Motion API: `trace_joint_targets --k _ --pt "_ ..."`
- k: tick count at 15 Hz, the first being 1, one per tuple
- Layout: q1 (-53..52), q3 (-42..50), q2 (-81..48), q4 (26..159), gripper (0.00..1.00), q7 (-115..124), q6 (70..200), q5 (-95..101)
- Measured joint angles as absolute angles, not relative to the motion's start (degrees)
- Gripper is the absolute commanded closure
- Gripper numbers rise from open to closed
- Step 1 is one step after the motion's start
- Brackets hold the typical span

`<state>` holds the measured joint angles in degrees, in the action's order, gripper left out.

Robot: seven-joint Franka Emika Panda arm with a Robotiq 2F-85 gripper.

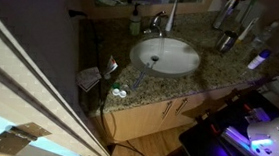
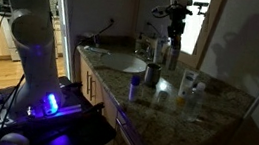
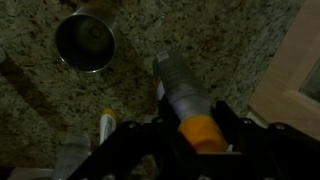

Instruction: Move the spray bottle to the right

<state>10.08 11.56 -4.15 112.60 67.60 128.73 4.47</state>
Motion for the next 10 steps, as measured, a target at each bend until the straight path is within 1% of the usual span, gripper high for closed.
trace_joint_targets --k 5,10 --pt "11.0 15.1 -9.2 112.2 0.75 72.7 129.7 4.6" --pt "12.5 18.7 -11.6 109.7 0.75 77.2 129.7 4.6"
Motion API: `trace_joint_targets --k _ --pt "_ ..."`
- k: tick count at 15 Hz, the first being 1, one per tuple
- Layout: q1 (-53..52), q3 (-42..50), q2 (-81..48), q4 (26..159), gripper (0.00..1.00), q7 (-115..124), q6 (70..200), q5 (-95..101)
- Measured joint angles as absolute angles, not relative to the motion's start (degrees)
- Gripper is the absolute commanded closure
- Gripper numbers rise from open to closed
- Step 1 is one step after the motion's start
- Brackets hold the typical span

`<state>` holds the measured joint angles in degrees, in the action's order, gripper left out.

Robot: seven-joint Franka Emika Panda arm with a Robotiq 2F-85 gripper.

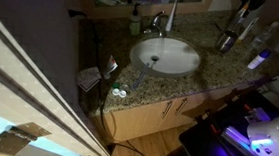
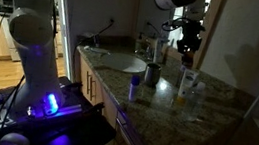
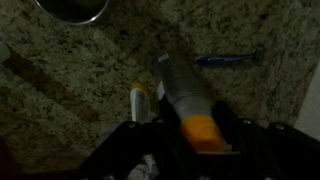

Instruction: Move the spray bottle to the right

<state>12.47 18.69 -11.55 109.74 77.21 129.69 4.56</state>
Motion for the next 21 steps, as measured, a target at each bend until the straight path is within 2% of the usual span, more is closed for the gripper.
trace_joint_targets --k 6,7,9,10,21 --pt "14.4 21.7 -12.7 106.3 0.75 81.2 129.7 4.6" --pt "14.7 22.0 -13.0 106.0 0.50 82.3 129.7 4.5" --pt "15.4 22.2 -13.0 105.4 0.50 83.3 129.7 3.8" --pt "15.5 22.2 -13.0 105.2 0.75 83.5 129.7 3.6" --pt "17.9 23.0 -19.5 102.7 0.75 89.0 131.0 0.2"
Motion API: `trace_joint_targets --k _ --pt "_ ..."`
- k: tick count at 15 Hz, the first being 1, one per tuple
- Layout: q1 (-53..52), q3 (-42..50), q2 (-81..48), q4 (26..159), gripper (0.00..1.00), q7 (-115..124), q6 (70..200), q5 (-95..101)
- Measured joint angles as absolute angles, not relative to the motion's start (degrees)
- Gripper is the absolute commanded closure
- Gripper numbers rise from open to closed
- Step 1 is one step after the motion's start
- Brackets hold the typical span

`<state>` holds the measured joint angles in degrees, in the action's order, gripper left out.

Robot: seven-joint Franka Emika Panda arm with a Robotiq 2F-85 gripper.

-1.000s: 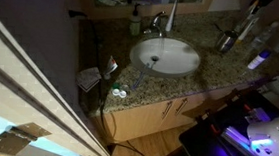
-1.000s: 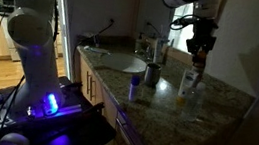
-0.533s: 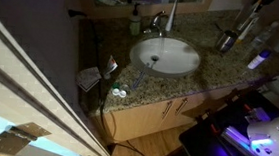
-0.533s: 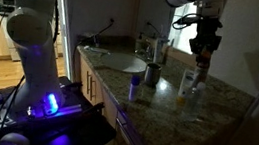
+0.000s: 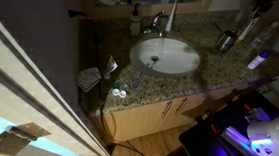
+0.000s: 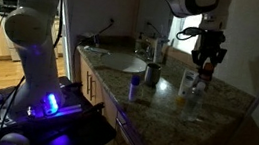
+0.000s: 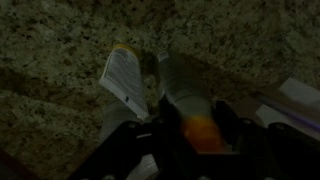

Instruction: Move the spray bottle to the right

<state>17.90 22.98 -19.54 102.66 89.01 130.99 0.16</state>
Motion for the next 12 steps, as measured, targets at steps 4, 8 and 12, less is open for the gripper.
trace_joint_targets --k 4,8,12 --pt "19.2 23.0 -21.3 101.8 0.75 89.0 132.1 -4.2" --pt "19.1 22.8 -21.7 101.5 0.75 89.3 132.8 -5.4" --pt "19.1 22.8 -21.8 101.5 0.49 89.6 132.9 -5.8"
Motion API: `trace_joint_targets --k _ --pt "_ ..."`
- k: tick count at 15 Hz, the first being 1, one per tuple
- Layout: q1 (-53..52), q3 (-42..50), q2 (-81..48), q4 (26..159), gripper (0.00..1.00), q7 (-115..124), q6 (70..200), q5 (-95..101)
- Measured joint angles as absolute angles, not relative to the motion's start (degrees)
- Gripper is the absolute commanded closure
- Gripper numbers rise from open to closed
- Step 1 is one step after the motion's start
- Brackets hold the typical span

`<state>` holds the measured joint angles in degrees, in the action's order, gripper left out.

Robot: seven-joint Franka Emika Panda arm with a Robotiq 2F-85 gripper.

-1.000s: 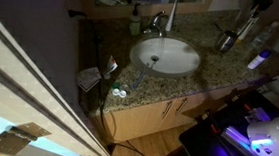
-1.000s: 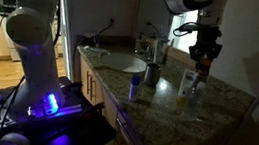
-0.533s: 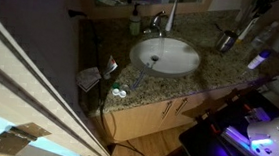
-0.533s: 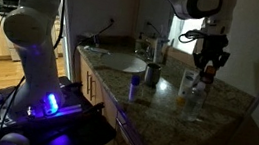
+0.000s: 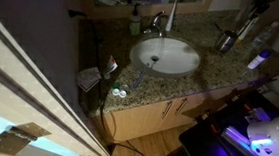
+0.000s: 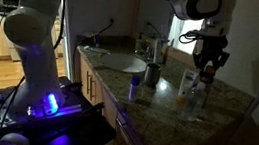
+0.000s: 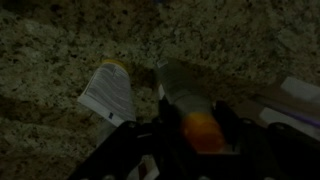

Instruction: Move the spray bottle to the right

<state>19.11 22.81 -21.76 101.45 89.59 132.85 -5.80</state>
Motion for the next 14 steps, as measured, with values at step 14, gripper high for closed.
trace_joint_targets --k 14 --pt "16.7 22.8 -9.3 100.8 0.00 88.1 137.3 -1.5"
